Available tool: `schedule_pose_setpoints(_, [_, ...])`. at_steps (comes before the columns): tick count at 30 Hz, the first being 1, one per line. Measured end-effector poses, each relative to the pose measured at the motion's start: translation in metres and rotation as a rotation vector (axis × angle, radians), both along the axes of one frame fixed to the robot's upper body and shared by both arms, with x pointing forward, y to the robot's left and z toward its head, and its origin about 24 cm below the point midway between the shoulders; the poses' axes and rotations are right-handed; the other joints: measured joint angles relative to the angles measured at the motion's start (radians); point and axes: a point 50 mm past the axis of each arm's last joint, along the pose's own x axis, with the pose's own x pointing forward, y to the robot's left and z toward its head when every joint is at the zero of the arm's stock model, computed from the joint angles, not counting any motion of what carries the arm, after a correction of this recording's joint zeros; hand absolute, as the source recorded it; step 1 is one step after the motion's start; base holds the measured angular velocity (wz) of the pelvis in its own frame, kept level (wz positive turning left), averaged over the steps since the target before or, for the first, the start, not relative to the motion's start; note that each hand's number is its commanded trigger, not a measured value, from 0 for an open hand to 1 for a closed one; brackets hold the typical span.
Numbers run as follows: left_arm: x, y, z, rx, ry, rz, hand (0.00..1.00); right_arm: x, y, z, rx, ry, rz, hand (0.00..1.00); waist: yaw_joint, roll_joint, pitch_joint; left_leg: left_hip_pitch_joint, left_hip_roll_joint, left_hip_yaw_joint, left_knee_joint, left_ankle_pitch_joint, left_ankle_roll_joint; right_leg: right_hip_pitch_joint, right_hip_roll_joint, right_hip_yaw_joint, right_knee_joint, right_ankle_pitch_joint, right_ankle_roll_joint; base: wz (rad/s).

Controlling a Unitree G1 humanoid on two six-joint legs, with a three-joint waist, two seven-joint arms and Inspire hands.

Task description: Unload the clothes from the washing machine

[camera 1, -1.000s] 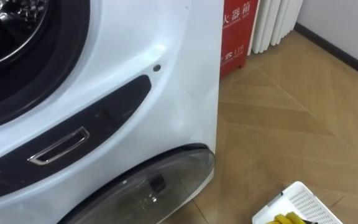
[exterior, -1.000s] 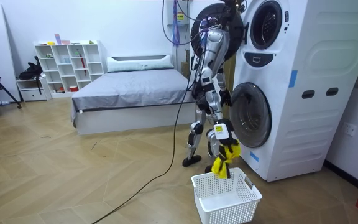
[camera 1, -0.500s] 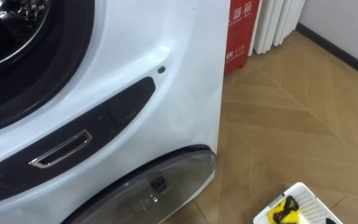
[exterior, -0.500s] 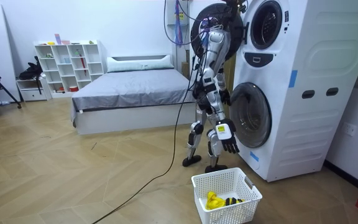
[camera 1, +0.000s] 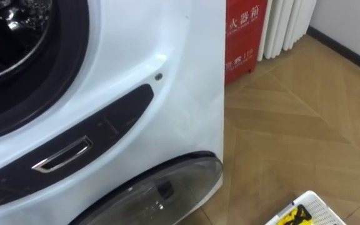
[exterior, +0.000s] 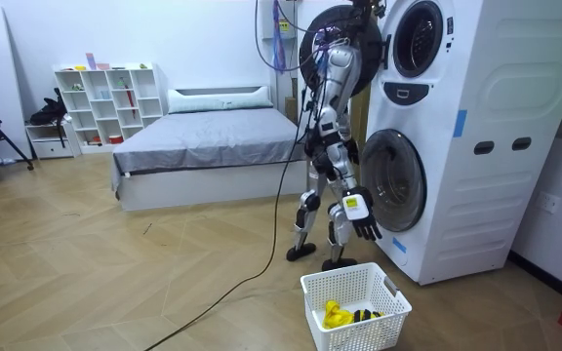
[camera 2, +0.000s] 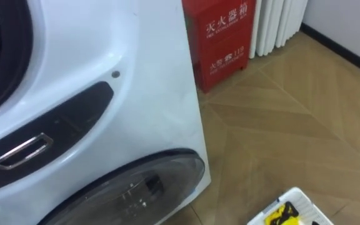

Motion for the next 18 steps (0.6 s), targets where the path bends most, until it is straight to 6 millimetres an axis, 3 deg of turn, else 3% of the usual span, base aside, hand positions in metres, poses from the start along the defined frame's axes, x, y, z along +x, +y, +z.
schedule_pose_setpoints(2, [-0.006, 0.002, -0.001, -0.003, -0.003, 0.014, 0.00, -0.013, 0.002, -0.006, 0.016, 0.030, 0.001, 0.00, 0.001, -0.031, 0.0001, 0.026, 0.013, -0.028, 0.014, -0.001, -0.002, 0.041, -0.007, -0.034, -0.004, -0.010, -0.012, 0.37])
schedule_pose_setpoints(7, [-0.032, 0.000, -0.005, 0.004, 0.035, -0.032, 0.00, -0.053, 0.002, -0.021, 0.048, 0.131, -0.019, 0.00, 0.019, -0.048, -0.0018, 0.104, 0.046, -0.114, -0.011, 0.005, -0.032, 0.176, -0.021, -0.143, -0.089, -0.005, -0.031, 0.54])
schedule_pose_setpoints(9, [-0.040, 0.001, -0.005, 0.013, 0.051, -0.046, 0.00, -0.078, 0.011, -0.033, 0.088, 0.207, -0.048, 0.00, 0.032, -0.059, -0.0115, 0.122, 0.048, -0.174, -0.017, 0.009, -0.038, 0.210, -0.038, -0.197, -0.088, -0.020, -0.046, 0.71])
schedule_pose_setpoints(13, [-0.044, -0.003, -0.007, 0.007, 0.059, -0.027, 0.00, -0.103, 0.032, -0.049, 0.172, 0.305, -0.068, 0.00, 0.072, -0.092, -0.0033, 0.177, 0.047, -0.236, -0.047, 0.026, -0.043, 0.279, -0.050, -0.243, -0.108, -0.034, -0.047, 0.53])
schedule_pose_setpoints(15, [-0.048, -0.006, -0.008, 0.000, 0.065, -0.001, 0.00, -0.110, 0.046, -0.056, 0.229, 0.336, -0.061, 0.00, 0.108, -0.114, -0.0043, 0.196, 0.047, -0.255, -0.047, 0.026, -0.043, 0.307, -0.057, -0.263, -0.112, -0.052, -0.043, 0.40])
schedule_pose_setpoints(18, [-0.056, -0.009, -0.010, -0.002, 0.090, 0.009, 0.00, -0.115, 0.057, -0.060, 0.258, 0.375, -0.024, 0.00, 0.124, -0.132, -0.0109, 0.213, 0.048, -0.292, -0.047, 0.027, -0.042, 0.350, -0.065, -0.295, -0.140, -0.053, -0.038, 0.38])
